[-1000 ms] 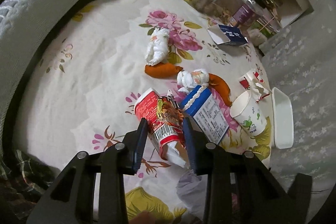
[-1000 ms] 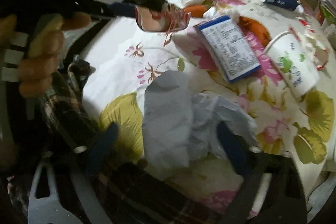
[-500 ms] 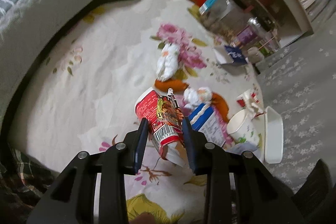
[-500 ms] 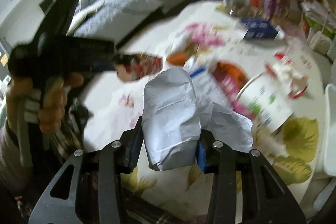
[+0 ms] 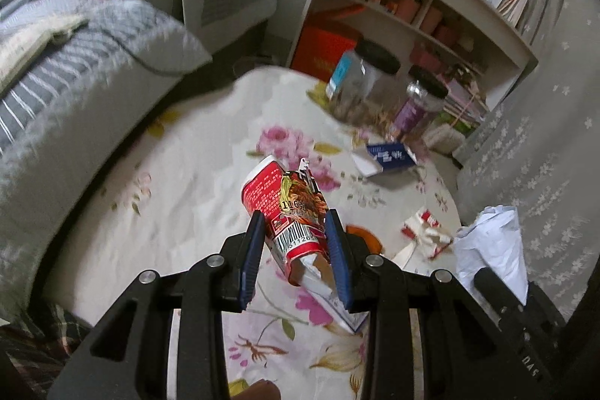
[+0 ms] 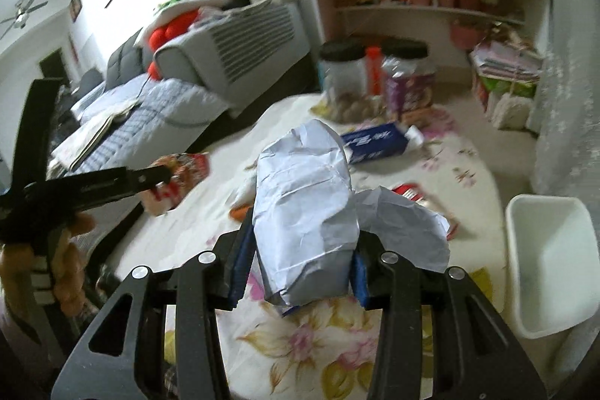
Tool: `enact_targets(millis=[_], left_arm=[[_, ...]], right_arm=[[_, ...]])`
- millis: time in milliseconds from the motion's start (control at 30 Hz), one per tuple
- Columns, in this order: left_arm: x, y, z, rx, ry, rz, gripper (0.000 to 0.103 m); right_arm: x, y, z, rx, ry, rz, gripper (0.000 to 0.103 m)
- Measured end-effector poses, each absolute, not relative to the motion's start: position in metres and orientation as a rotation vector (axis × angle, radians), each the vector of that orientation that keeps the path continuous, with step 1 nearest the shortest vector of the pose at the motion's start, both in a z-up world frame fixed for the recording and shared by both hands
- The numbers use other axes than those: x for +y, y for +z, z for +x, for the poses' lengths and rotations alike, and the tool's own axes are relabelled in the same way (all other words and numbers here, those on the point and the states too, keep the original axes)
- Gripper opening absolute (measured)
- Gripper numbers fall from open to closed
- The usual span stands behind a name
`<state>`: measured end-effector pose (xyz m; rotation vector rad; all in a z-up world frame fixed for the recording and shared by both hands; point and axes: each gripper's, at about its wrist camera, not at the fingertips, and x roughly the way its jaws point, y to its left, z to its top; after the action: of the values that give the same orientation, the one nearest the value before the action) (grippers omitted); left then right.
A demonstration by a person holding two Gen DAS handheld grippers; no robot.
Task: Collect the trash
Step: 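Carry the red cup and tissue to the white bin and release both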
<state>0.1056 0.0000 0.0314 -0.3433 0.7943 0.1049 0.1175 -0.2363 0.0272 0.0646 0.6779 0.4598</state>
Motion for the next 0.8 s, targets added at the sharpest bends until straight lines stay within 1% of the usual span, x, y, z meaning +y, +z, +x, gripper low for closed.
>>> enact_targets(millis=[433, 533, 800], left_arm=[[-0.035, 0.079, 0.103, 0.598, 0.17, -0.241, 0.033], [-0.046, 0.089, 0.105, 0.562, 0.179, -0.21, 0.033], [-0.074, 0.104, 0.121, 0.546, 0.139, -0.213, 0.033]], right_arm=[[-0.262, 0.065, 0.125, 0.48, 0.296, 0.058, 0.041], [-0.267, 0.071, 0.128, 0.461, 0.264, 0.056, 0.041], [-0.304, 0.084, 0.148, 0.459, 0.195, 0.081, 0.041]])
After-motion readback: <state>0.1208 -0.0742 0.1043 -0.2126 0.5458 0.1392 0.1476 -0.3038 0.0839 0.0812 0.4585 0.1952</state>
